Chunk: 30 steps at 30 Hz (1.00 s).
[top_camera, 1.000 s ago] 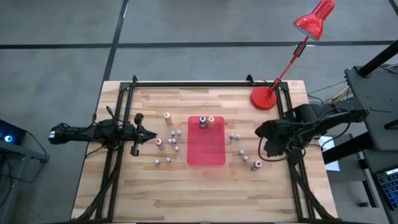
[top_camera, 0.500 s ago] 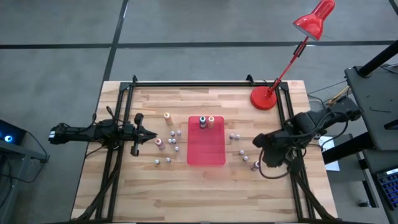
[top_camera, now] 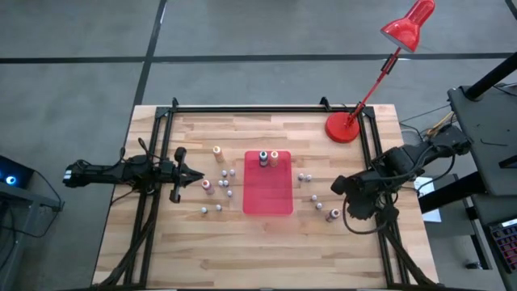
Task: Pick & Place food coloring
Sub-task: Put the large red food coloring bottle into the red bin
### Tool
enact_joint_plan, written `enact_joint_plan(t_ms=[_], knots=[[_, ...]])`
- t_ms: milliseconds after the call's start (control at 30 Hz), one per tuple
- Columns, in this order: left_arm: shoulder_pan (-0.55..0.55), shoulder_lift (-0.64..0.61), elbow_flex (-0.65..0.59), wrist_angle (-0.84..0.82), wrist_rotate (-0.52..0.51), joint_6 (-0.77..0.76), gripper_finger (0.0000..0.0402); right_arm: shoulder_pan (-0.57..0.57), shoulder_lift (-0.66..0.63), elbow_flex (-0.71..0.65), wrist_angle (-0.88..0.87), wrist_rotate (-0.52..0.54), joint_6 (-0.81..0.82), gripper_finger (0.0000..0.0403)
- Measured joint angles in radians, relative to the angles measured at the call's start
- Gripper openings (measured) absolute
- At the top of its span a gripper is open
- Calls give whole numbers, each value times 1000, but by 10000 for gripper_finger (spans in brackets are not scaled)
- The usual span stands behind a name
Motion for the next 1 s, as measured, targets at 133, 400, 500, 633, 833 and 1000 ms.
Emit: enact_joint_plan(t_ms=[133,400,500,633,833,1000], knots=[[0,0,0,0,0,0,3,0,-21,-26,1,0,3,8],[0,0,0,0,0,0,3,0,-38,-106,10,15,-24,8],[0,0,0,0,0,0,3,-1,-39,-133,10,87,-28,8],[0,0,0,0,0,0,3,-1,-37,-172,10,192,-31,8],[0,0,0,0,0,0,3,-1,-37,-213,16,211,-39,8],[0,0,0,0,0,0,3,-1,-37,-217,76,210,-43,8]])
